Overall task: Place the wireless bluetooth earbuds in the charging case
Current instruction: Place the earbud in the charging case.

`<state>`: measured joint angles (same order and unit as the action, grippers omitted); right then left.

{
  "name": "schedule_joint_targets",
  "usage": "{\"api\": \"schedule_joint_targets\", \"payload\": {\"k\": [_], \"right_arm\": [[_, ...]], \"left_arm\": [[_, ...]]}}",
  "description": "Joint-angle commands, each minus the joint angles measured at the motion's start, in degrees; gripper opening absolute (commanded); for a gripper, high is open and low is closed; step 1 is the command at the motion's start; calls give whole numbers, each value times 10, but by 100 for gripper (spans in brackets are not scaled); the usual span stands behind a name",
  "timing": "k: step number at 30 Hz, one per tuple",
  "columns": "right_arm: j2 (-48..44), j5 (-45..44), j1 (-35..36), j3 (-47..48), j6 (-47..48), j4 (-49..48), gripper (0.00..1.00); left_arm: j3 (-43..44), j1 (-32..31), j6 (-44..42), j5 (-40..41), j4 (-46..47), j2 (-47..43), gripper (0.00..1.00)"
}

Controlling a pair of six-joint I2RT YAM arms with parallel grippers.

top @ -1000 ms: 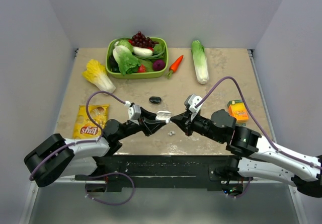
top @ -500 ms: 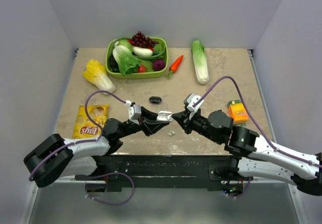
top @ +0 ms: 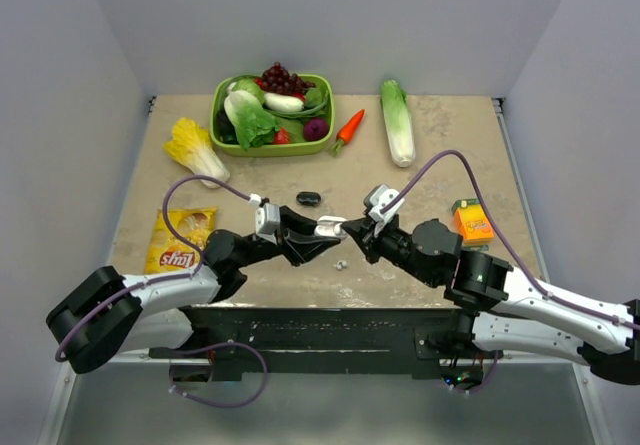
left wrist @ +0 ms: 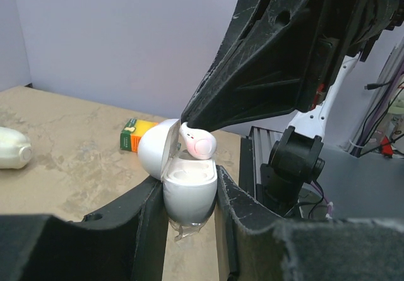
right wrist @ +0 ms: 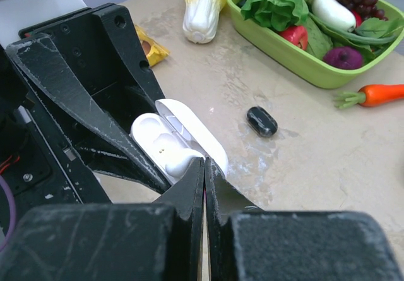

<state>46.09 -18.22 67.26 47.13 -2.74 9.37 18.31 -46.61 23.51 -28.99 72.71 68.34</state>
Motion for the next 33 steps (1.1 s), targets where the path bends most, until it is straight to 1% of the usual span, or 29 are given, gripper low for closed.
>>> {"api": "schedule_joint_targets", "payload": {"k": [1,10,18,33], "right_arm": [[6,-24,9,40,25,-26,0],[6,-40,10,71,56,-30,0],[-11,-54,11,65,59,-44,0],[-2,-89,20,50,76,-69,0]], "left_arm": [[43,6,-3,-15,186,-10,0],[67,19,-3,-24,178,-7,0],[66,22,-1,1,171,-4,0],[81,22,5,22,147,-2,0]]}}
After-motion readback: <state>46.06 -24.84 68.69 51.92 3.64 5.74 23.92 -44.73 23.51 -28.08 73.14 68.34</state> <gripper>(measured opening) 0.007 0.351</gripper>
